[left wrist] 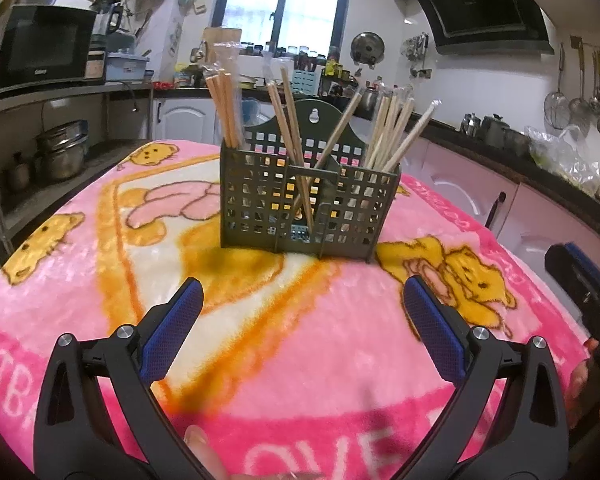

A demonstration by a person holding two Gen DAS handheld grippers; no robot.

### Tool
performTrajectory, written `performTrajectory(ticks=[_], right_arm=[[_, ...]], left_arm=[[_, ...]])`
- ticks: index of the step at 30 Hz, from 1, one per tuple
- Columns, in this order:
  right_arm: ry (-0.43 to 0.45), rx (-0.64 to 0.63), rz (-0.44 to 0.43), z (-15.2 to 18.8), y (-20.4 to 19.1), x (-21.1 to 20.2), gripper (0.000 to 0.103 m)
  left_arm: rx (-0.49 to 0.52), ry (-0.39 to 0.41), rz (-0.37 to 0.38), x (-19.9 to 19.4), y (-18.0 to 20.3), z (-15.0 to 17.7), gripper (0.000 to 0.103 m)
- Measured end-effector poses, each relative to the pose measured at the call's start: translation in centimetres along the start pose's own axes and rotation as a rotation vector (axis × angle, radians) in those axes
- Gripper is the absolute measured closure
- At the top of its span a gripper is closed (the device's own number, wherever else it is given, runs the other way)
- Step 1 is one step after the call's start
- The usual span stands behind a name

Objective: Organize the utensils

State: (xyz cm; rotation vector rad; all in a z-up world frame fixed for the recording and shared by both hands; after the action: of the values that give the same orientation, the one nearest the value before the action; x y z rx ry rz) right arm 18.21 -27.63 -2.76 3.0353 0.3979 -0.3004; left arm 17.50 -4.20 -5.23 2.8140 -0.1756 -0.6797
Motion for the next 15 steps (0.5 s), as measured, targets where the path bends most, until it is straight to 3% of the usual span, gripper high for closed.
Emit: performTrajectory(ticks=[3,6,9,11,15], right_arm=[[-0.043,0.006,-0.001,-0.2,0.7,0.8,0.006],[-0.150,0.005,0.014,-0.8,2.5,2.9,0.006],[-0.414,-0.029,0.102,0.3,6.1,7.8,0.007],[-0.480,-0.022,0.114,0.9,8.0,10.6,0.006],[-0.659,-0.069,0.175,5.2,10.8,16.0,0.006]], left_arm=[[-0.038,-0.013,-0.003,0.0,-1.2,-1.3,0.011],[-0.080,-0.062,-0.083,0.8,-4.9,-3.5,0.011],[-0.127,-0.158,-0.201,2.9,-10.7,-5.6,0.011],[-0.124,-0.215,-0.307,4.7,-14.3,-6.1,0.011],[-0.116,-0.305,-0.430,8.8,-19.6,-4.8,0.011]])
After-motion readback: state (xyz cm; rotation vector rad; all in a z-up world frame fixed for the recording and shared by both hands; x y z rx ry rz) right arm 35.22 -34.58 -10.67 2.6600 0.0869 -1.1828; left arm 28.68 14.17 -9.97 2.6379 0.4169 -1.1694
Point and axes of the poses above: each gripper's, at about its wrist camera, not at the fingertips, and x roughly the way its jaws point, y to its right, z to its underside, the point moved 9 cm from there along x, roughly the way its jaws point, and after that the axes turned 6 degrees about -x, right-handed, at the moved point
